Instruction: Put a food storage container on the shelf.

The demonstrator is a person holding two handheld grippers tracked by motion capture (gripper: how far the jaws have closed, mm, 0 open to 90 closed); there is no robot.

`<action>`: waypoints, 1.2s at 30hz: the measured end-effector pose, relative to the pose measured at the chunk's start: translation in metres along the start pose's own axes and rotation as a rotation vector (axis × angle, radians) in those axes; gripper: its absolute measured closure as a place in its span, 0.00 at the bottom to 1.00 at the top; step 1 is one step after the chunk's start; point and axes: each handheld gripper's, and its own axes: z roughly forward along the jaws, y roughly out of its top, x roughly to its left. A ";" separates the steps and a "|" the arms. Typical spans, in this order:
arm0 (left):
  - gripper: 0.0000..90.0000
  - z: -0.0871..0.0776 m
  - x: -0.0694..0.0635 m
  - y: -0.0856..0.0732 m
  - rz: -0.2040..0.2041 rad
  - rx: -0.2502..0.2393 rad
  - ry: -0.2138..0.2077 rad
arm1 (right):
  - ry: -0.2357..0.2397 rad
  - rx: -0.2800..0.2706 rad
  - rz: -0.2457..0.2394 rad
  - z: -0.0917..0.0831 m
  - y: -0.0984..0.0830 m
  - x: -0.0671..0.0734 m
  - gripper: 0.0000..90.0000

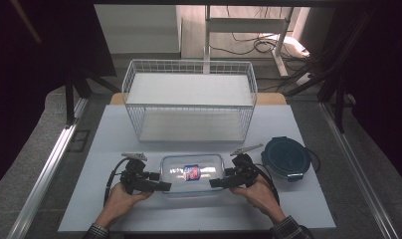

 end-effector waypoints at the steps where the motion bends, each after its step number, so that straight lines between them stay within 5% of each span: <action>1: 0.32 -0.002 -0.001 -0.002 0.006 -0.015 -0.002 | 0.001 -0.007 0.001 -0.002 -0.001 0.001 0.25; 11: 0.56 -0.013 -0.009 -0.011 0.011 -0.109 -0.002 | 0.039 -0.117 0.084 -0.028 -0.021 0.005 0.57; 21: 0.58 -0.012 -0.014 -0.009 0.028 -0.145 0.059 | -0.024 -0.162 0.022 -0.030 -0.022 0.013 0.59; 36: 0.59 -0.034 -0.022 0.027 0.055 -0.221 0.054 | -0.038 -0.236 -0.039 -0.051 0.008 0.018 0.59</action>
